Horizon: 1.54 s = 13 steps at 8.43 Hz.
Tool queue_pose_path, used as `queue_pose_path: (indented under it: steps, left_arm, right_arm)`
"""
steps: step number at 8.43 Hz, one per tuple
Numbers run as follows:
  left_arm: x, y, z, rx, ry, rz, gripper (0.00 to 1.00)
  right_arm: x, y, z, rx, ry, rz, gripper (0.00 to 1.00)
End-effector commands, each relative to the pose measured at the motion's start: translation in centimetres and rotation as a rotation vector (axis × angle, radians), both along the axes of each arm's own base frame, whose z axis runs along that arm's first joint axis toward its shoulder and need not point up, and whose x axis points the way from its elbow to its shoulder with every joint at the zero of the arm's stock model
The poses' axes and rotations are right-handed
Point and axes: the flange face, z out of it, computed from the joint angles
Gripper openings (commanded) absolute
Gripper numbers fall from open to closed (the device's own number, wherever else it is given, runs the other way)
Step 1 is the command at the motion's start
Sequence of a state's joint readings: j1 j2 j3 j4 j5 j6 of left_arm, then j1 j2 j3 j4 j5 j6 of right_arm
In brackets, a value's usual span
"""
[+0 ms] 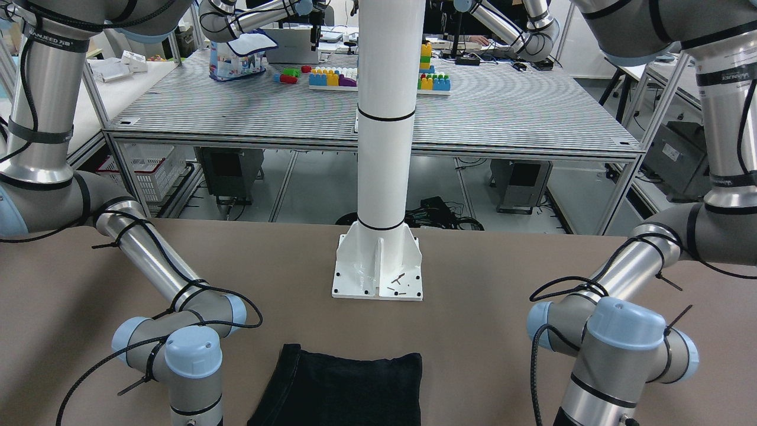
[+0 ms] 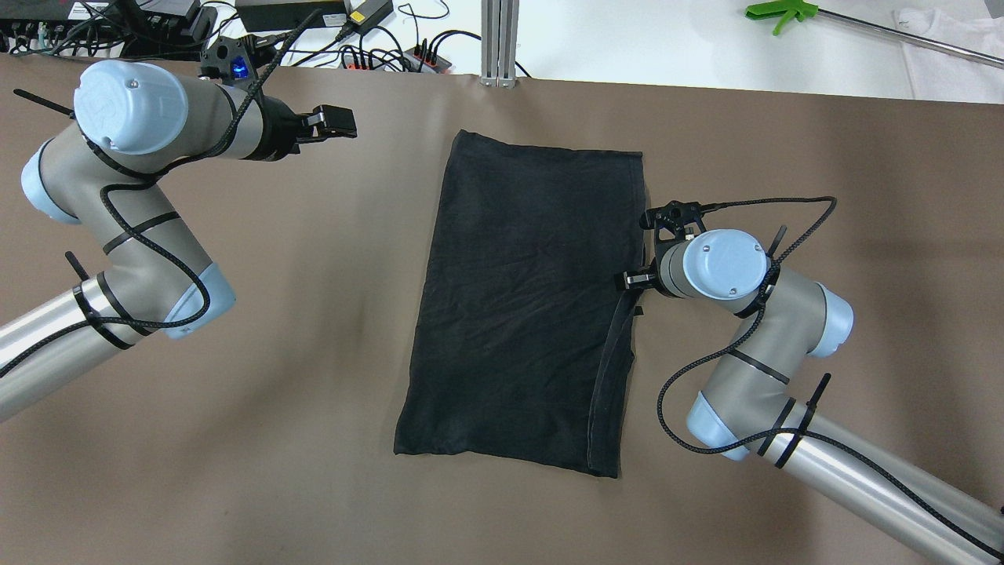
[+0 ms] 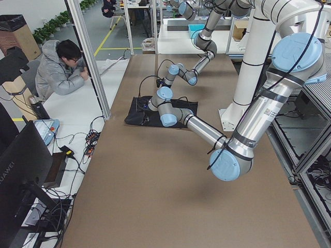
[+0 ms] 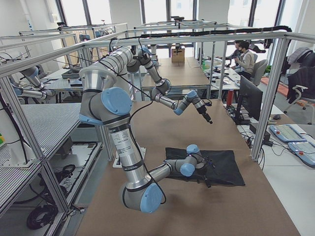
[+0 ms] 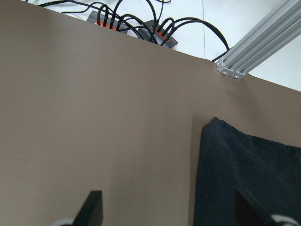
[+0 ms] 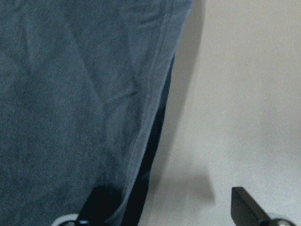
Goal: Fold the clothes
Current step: 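Slide the right gripper along the bundle's side edge toward the robot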
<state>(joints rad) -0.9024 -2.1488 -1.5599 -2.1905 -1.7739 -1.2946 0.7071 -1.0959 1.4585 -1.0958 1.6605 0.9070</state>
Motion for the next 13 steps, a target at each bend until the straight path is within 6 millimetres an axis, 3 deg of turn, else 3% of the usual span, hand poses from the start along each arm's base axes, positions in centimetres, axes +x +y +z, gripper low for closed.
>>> queue_pose_path:
  steps: [1, 3, 5, 8, 9, 10, 11, 13]
  left_arm:
    - [-0.1, -0.1, 0.4, -0.003, -0.006, -0.009, 1.00]
    - [-0.2, -0.1, 0.8, -0.007, -0.010, -0.009, 1.00]
    - [-0.2, 0.0, 0.9, -0.010, -0.008, -0.010, 1.00]
    - [-0.3, 0.1, 1.2, -0.012, -0.010, -0.010, 1.00]
    - [-0.2, 0.1, 1.2, -0.013, -0.009, -0.009, 1.00]
    - [-0.1, 0.2, 1.0, -0.025, 0.005, -0.015, 1.00]
    - [-0.1, 0.3, 0.8, -0.024, 0.007, -0.015, 1.00]
    - [-0.1, 0.4, 0.7, -0.021, 0.009, -0.014, 1.00]
  right_arm:
    - [1.2, 1.3, 1.4, -0.019, -0.005, -0.025, 0.94]
    - [4.0, 2.5, 0.9, -0.007, -0.031, -0.038, 0.94]
    - [4.7, 3.4, 1.6, 0.007, -0.040, -0.060, 0.94]
    - [5.6, 4.8, -4.5, 0.051, -0.151, -0.055, 0.94]
    - [4.7, 4.8, -5.8, 0.014, -0.192, -0.021, 0.94]
    - [1.9, 7.1, -5.7, -0.035, -0.211, -0.036, 0.94]
    - [-0.1, 8.6, -4.9, -0.061, -0.200, -0.038, 0.94]
    - [-2.2, 10.0, -3.6, -0.060, -0.166, -0.024, 0.94]
